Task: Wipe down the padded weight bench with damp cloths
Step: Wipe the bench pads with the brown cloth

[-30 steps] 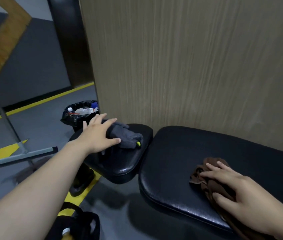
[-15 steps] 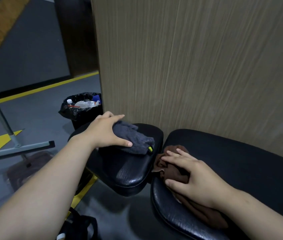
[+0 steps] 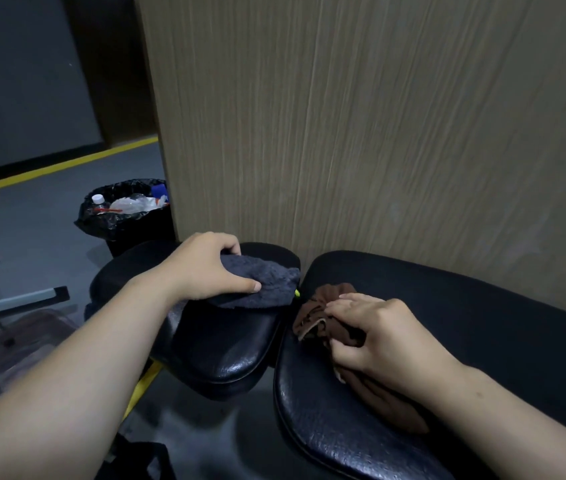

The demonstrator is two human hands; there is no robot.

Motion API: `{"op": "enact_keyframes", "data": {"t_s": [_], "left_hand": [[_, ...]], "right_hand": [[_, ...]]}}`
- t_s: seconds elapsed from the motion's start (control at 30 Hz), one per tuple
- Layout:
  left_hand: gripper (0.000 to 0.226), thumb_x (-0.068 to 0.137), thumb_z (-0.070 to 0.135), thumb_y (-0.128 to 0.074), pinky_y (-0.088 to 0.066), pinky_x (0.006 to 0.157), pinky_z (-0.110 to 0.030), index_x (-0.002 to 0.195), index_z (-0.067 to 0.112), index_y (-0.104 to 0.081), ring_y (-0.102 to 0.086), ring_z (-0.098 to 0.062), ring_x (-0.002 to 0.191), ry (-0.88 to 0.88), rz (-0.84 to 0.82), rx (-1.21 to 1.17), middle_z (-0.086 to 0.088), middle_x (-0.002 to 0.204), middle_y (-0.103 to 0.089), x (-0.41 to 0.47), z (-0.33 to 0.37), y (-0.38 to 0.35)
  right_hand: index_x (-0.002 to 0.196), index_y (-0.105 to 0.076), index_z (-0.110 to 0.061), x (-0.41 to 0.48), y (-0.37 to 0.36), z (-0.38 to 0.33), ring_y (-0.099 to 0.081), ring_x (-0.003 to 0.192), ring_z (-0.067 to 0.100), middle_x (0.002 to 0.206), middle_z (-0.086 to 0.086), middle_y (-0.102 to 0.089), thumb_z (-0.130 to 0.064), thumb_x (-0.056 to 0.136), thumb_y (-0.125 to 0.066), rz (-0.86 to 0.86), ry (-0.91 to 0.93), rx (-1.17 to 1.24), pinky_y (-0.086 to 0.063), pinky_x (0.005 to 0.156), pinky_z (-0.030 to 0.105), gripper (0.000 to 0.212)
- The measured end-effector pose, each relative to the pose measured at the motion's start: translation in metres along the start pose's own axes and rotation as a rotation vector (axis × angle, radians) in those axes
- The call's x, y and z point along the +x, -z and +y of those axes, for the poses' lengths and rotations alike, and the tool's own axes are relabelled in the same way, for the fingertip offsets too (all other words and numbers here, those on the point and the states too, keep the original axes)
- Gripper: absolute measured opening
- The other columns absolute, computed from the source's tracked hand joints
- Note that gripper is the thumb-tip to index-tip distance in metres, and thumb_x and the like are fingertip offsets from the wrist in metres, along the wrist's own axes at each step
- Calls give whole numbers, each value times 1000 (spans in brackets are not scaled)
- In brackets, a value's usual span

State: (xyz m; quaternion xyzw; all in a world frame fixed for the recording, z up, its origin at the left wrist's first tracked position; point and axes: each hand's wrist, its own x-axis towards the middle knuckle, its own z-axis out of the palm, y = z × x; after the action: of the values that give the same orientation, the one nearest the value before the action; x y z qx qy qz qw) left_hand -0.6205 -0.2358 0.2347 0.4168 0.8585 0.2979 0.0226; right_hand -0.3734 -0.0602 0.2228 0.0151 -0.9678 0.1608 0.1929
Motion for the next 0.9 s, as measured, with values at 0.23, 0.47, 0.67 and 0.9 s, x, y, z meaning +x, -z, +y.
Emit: {"op": "enact_keyframes", "data": {"t_s": [0.23,0.47,0.67,0.9], "left_hand": [[54,50,76,-77,-43,72,-30,74,30,-58,-54,-6,87,-123,-8,52,16,82,-60,5,33,-28],[55,60,82,-63,-43,88,-41,81,33,-53,-49,-14,98,-136,-117,135,17,89,-53,4,100,-70],[81,70,82,-58,-40,95,-49,122,20,-51,-42,-29,120,107,32,287,-3,126,-48,-8,180,-126],[99,69,76,-66,-38,102,-49,137,14,-30,-32,-30,126,45,-163,85,-6,136,-30,-12,209,-132]], "right_hand": [[93,-75,-8,-29,36,19,-68,90,10,87,2,-75,-11,73,-78,119,-54,-8,-43,94,9,20],[102,-77,-19,-67,82,31,-65,95,-10,98,-15,-74,-18,71,-75,326,-183,-9,-44,89,5,32],[99,-79,-19,-91,108,29,-63,91,-17,96,-30,-66,-19,69,-73,401,-243,-62,-42,84,1,30],[100,-78,-20,-95,113,18,-63,91,-17,98,-32,-65,-18,70,-74,418,-213,-39,-43,83,2,31]]}}
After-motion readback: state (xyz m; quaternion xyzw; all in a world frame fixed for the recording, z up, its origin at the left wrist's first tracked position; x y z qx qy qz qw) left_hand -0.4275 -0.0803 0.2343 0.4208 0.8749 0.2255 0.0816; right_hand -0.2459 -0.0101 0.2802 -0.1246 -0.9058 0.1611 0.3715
